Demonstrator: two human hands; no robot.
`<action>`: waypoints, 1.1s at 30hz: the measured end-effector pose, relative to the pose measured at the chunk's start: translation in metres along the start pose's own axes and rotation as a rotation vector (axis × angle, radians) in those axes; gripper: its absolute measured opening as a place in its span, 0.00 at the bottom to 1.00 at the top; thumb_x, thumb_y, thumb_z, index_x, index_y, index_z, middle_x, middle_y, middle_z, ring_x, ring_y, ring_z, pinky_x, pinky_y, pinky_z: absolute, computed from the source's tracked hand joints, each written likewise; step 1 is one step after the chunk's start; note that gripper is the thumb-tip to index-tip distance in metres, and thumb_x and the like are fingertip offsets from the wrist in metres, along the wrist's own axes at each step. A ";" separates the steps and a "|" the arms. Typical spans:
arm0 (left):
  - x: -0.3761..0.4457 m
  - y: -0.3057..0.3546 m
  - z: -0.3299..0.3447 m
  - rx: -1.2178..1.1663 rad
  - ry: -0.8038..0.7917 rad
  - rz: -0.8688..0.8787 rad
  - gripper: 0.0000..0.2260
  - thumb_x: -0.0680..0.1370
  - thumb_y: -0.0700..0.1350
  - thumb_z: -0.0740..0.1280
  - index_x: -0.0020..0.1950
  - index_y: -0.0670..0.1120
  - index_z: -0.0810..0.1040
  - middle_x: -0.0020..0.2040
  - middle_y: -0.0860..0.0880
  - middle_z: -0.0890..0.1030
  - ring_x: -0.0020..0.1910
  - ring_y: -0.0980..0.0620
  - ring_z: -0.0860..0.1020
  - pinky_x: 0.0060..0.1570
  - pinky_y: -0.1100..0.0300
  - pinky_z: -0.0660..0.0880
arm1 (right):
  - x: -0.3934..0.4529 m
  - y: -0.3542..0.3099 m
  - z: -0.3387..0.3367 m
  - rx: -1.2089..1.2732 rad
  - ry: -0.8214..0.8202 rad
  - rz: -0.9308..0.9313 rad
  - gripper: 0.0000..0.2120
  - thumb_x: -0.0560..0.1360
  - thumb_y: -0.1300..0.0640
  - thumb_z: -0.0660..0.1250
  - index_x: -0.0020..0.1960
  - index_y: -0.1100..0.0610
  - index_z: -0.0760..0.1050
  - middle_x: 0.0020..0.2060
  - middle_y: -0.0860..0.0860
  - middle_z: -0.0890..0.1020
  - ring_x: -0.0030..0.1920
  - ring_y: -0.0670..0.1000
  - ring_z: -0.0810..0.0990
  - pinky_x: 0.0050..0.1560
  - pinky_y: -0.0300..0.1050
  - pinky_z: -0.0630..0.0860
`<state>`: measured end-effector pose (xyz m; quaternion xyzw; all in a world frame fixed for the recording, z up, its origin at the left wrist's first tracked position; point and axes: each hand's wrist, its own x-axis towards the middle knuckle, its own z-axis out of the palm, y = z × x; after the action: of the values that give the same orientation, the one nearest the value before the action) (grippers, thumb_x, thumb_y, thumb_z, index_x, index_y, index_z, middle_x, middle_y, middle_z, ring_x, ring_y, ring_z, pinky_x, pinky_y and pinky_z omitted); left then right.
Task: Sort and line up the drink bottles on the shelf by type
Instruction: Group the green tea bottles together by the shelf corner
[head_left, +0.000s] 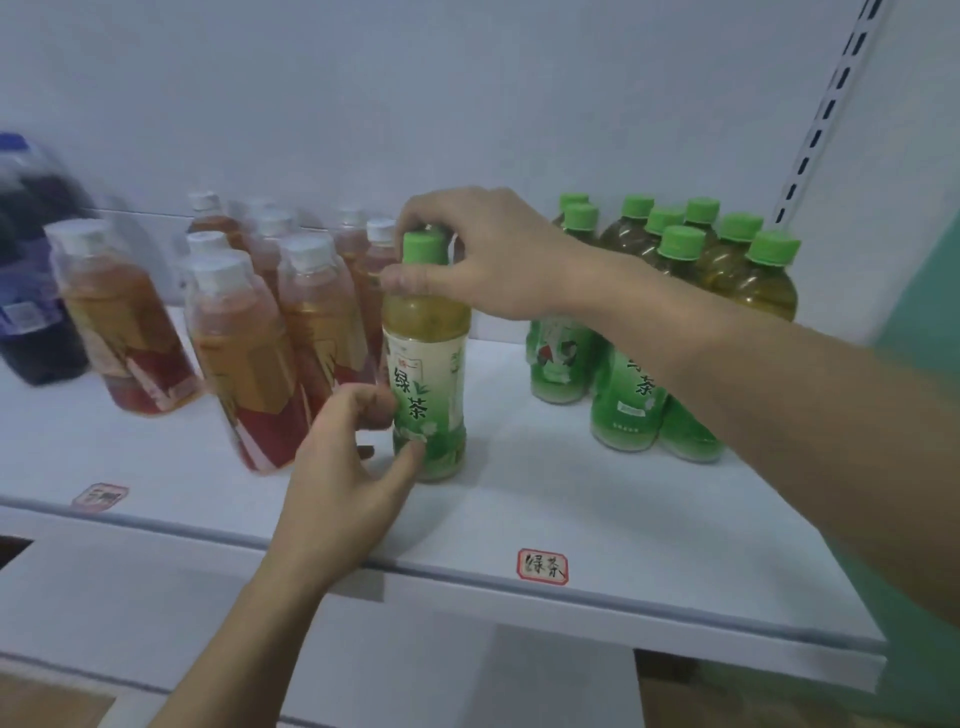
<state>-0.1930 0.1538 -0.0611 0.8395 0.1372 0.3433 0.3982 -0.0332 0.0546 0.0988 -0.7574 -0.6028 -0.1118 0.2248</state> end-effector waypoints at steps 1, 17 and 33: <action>0.005 -0.003 0.000 0.014 -0.018 -0.008 0.16 0.74 0.42 0.74 0.58 0.50 0.72 0.55 0.57 0.78 0.57 0.58 0.77 0.56 0.59 0.75 | 0.002 -0.001 -0.002 -0.009 0.008 0.008 0.17 0.76 0.41 0.70 0.53 0.53 0.81 0.46 0.48 0.82 0.39 0.41 0.74 0.41 0.36 0.69; 0.073 0.029 0.093 -0.269 -0.390 -0.029 0.26 0.75 0.38 0.75 0.70 0.50 0.72 0.59 0.54 0.80 0.53 0.56 0.80 0.33 0.72 0.76 | -0.032 0.054 -0.057 -0.290 -0.034 0.251 0.02 0.79 0.51 0.67 0.50 0.47 0.79 0.50 0.45 0.79 0.52 0.50 0.76 0.50 0.44 0.70; 0.078 0.012 0.110 -0.128 -0.430 0.058 0.35 0.73 0.48 0.78 0.76 0.53 0.63 0.61 0.56 0.78 0.54 0.62 0.79 0.54 0.60 0.79 | -0.056 0.060 -0.043 -0.394 0.081 0.256 0.10 0.79 0.46 0.65 0.59 0.46 0.77 0.54 0.47 0.80 0.57 0.51 0.76 0.60 0.55 0.74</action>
<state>-0.0616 0.1222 -0.0648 0.8700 0.0028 0.1757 0.4608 0.0147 -0.0250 0.0997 -0.8517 -0.4590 -0.2281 0.1091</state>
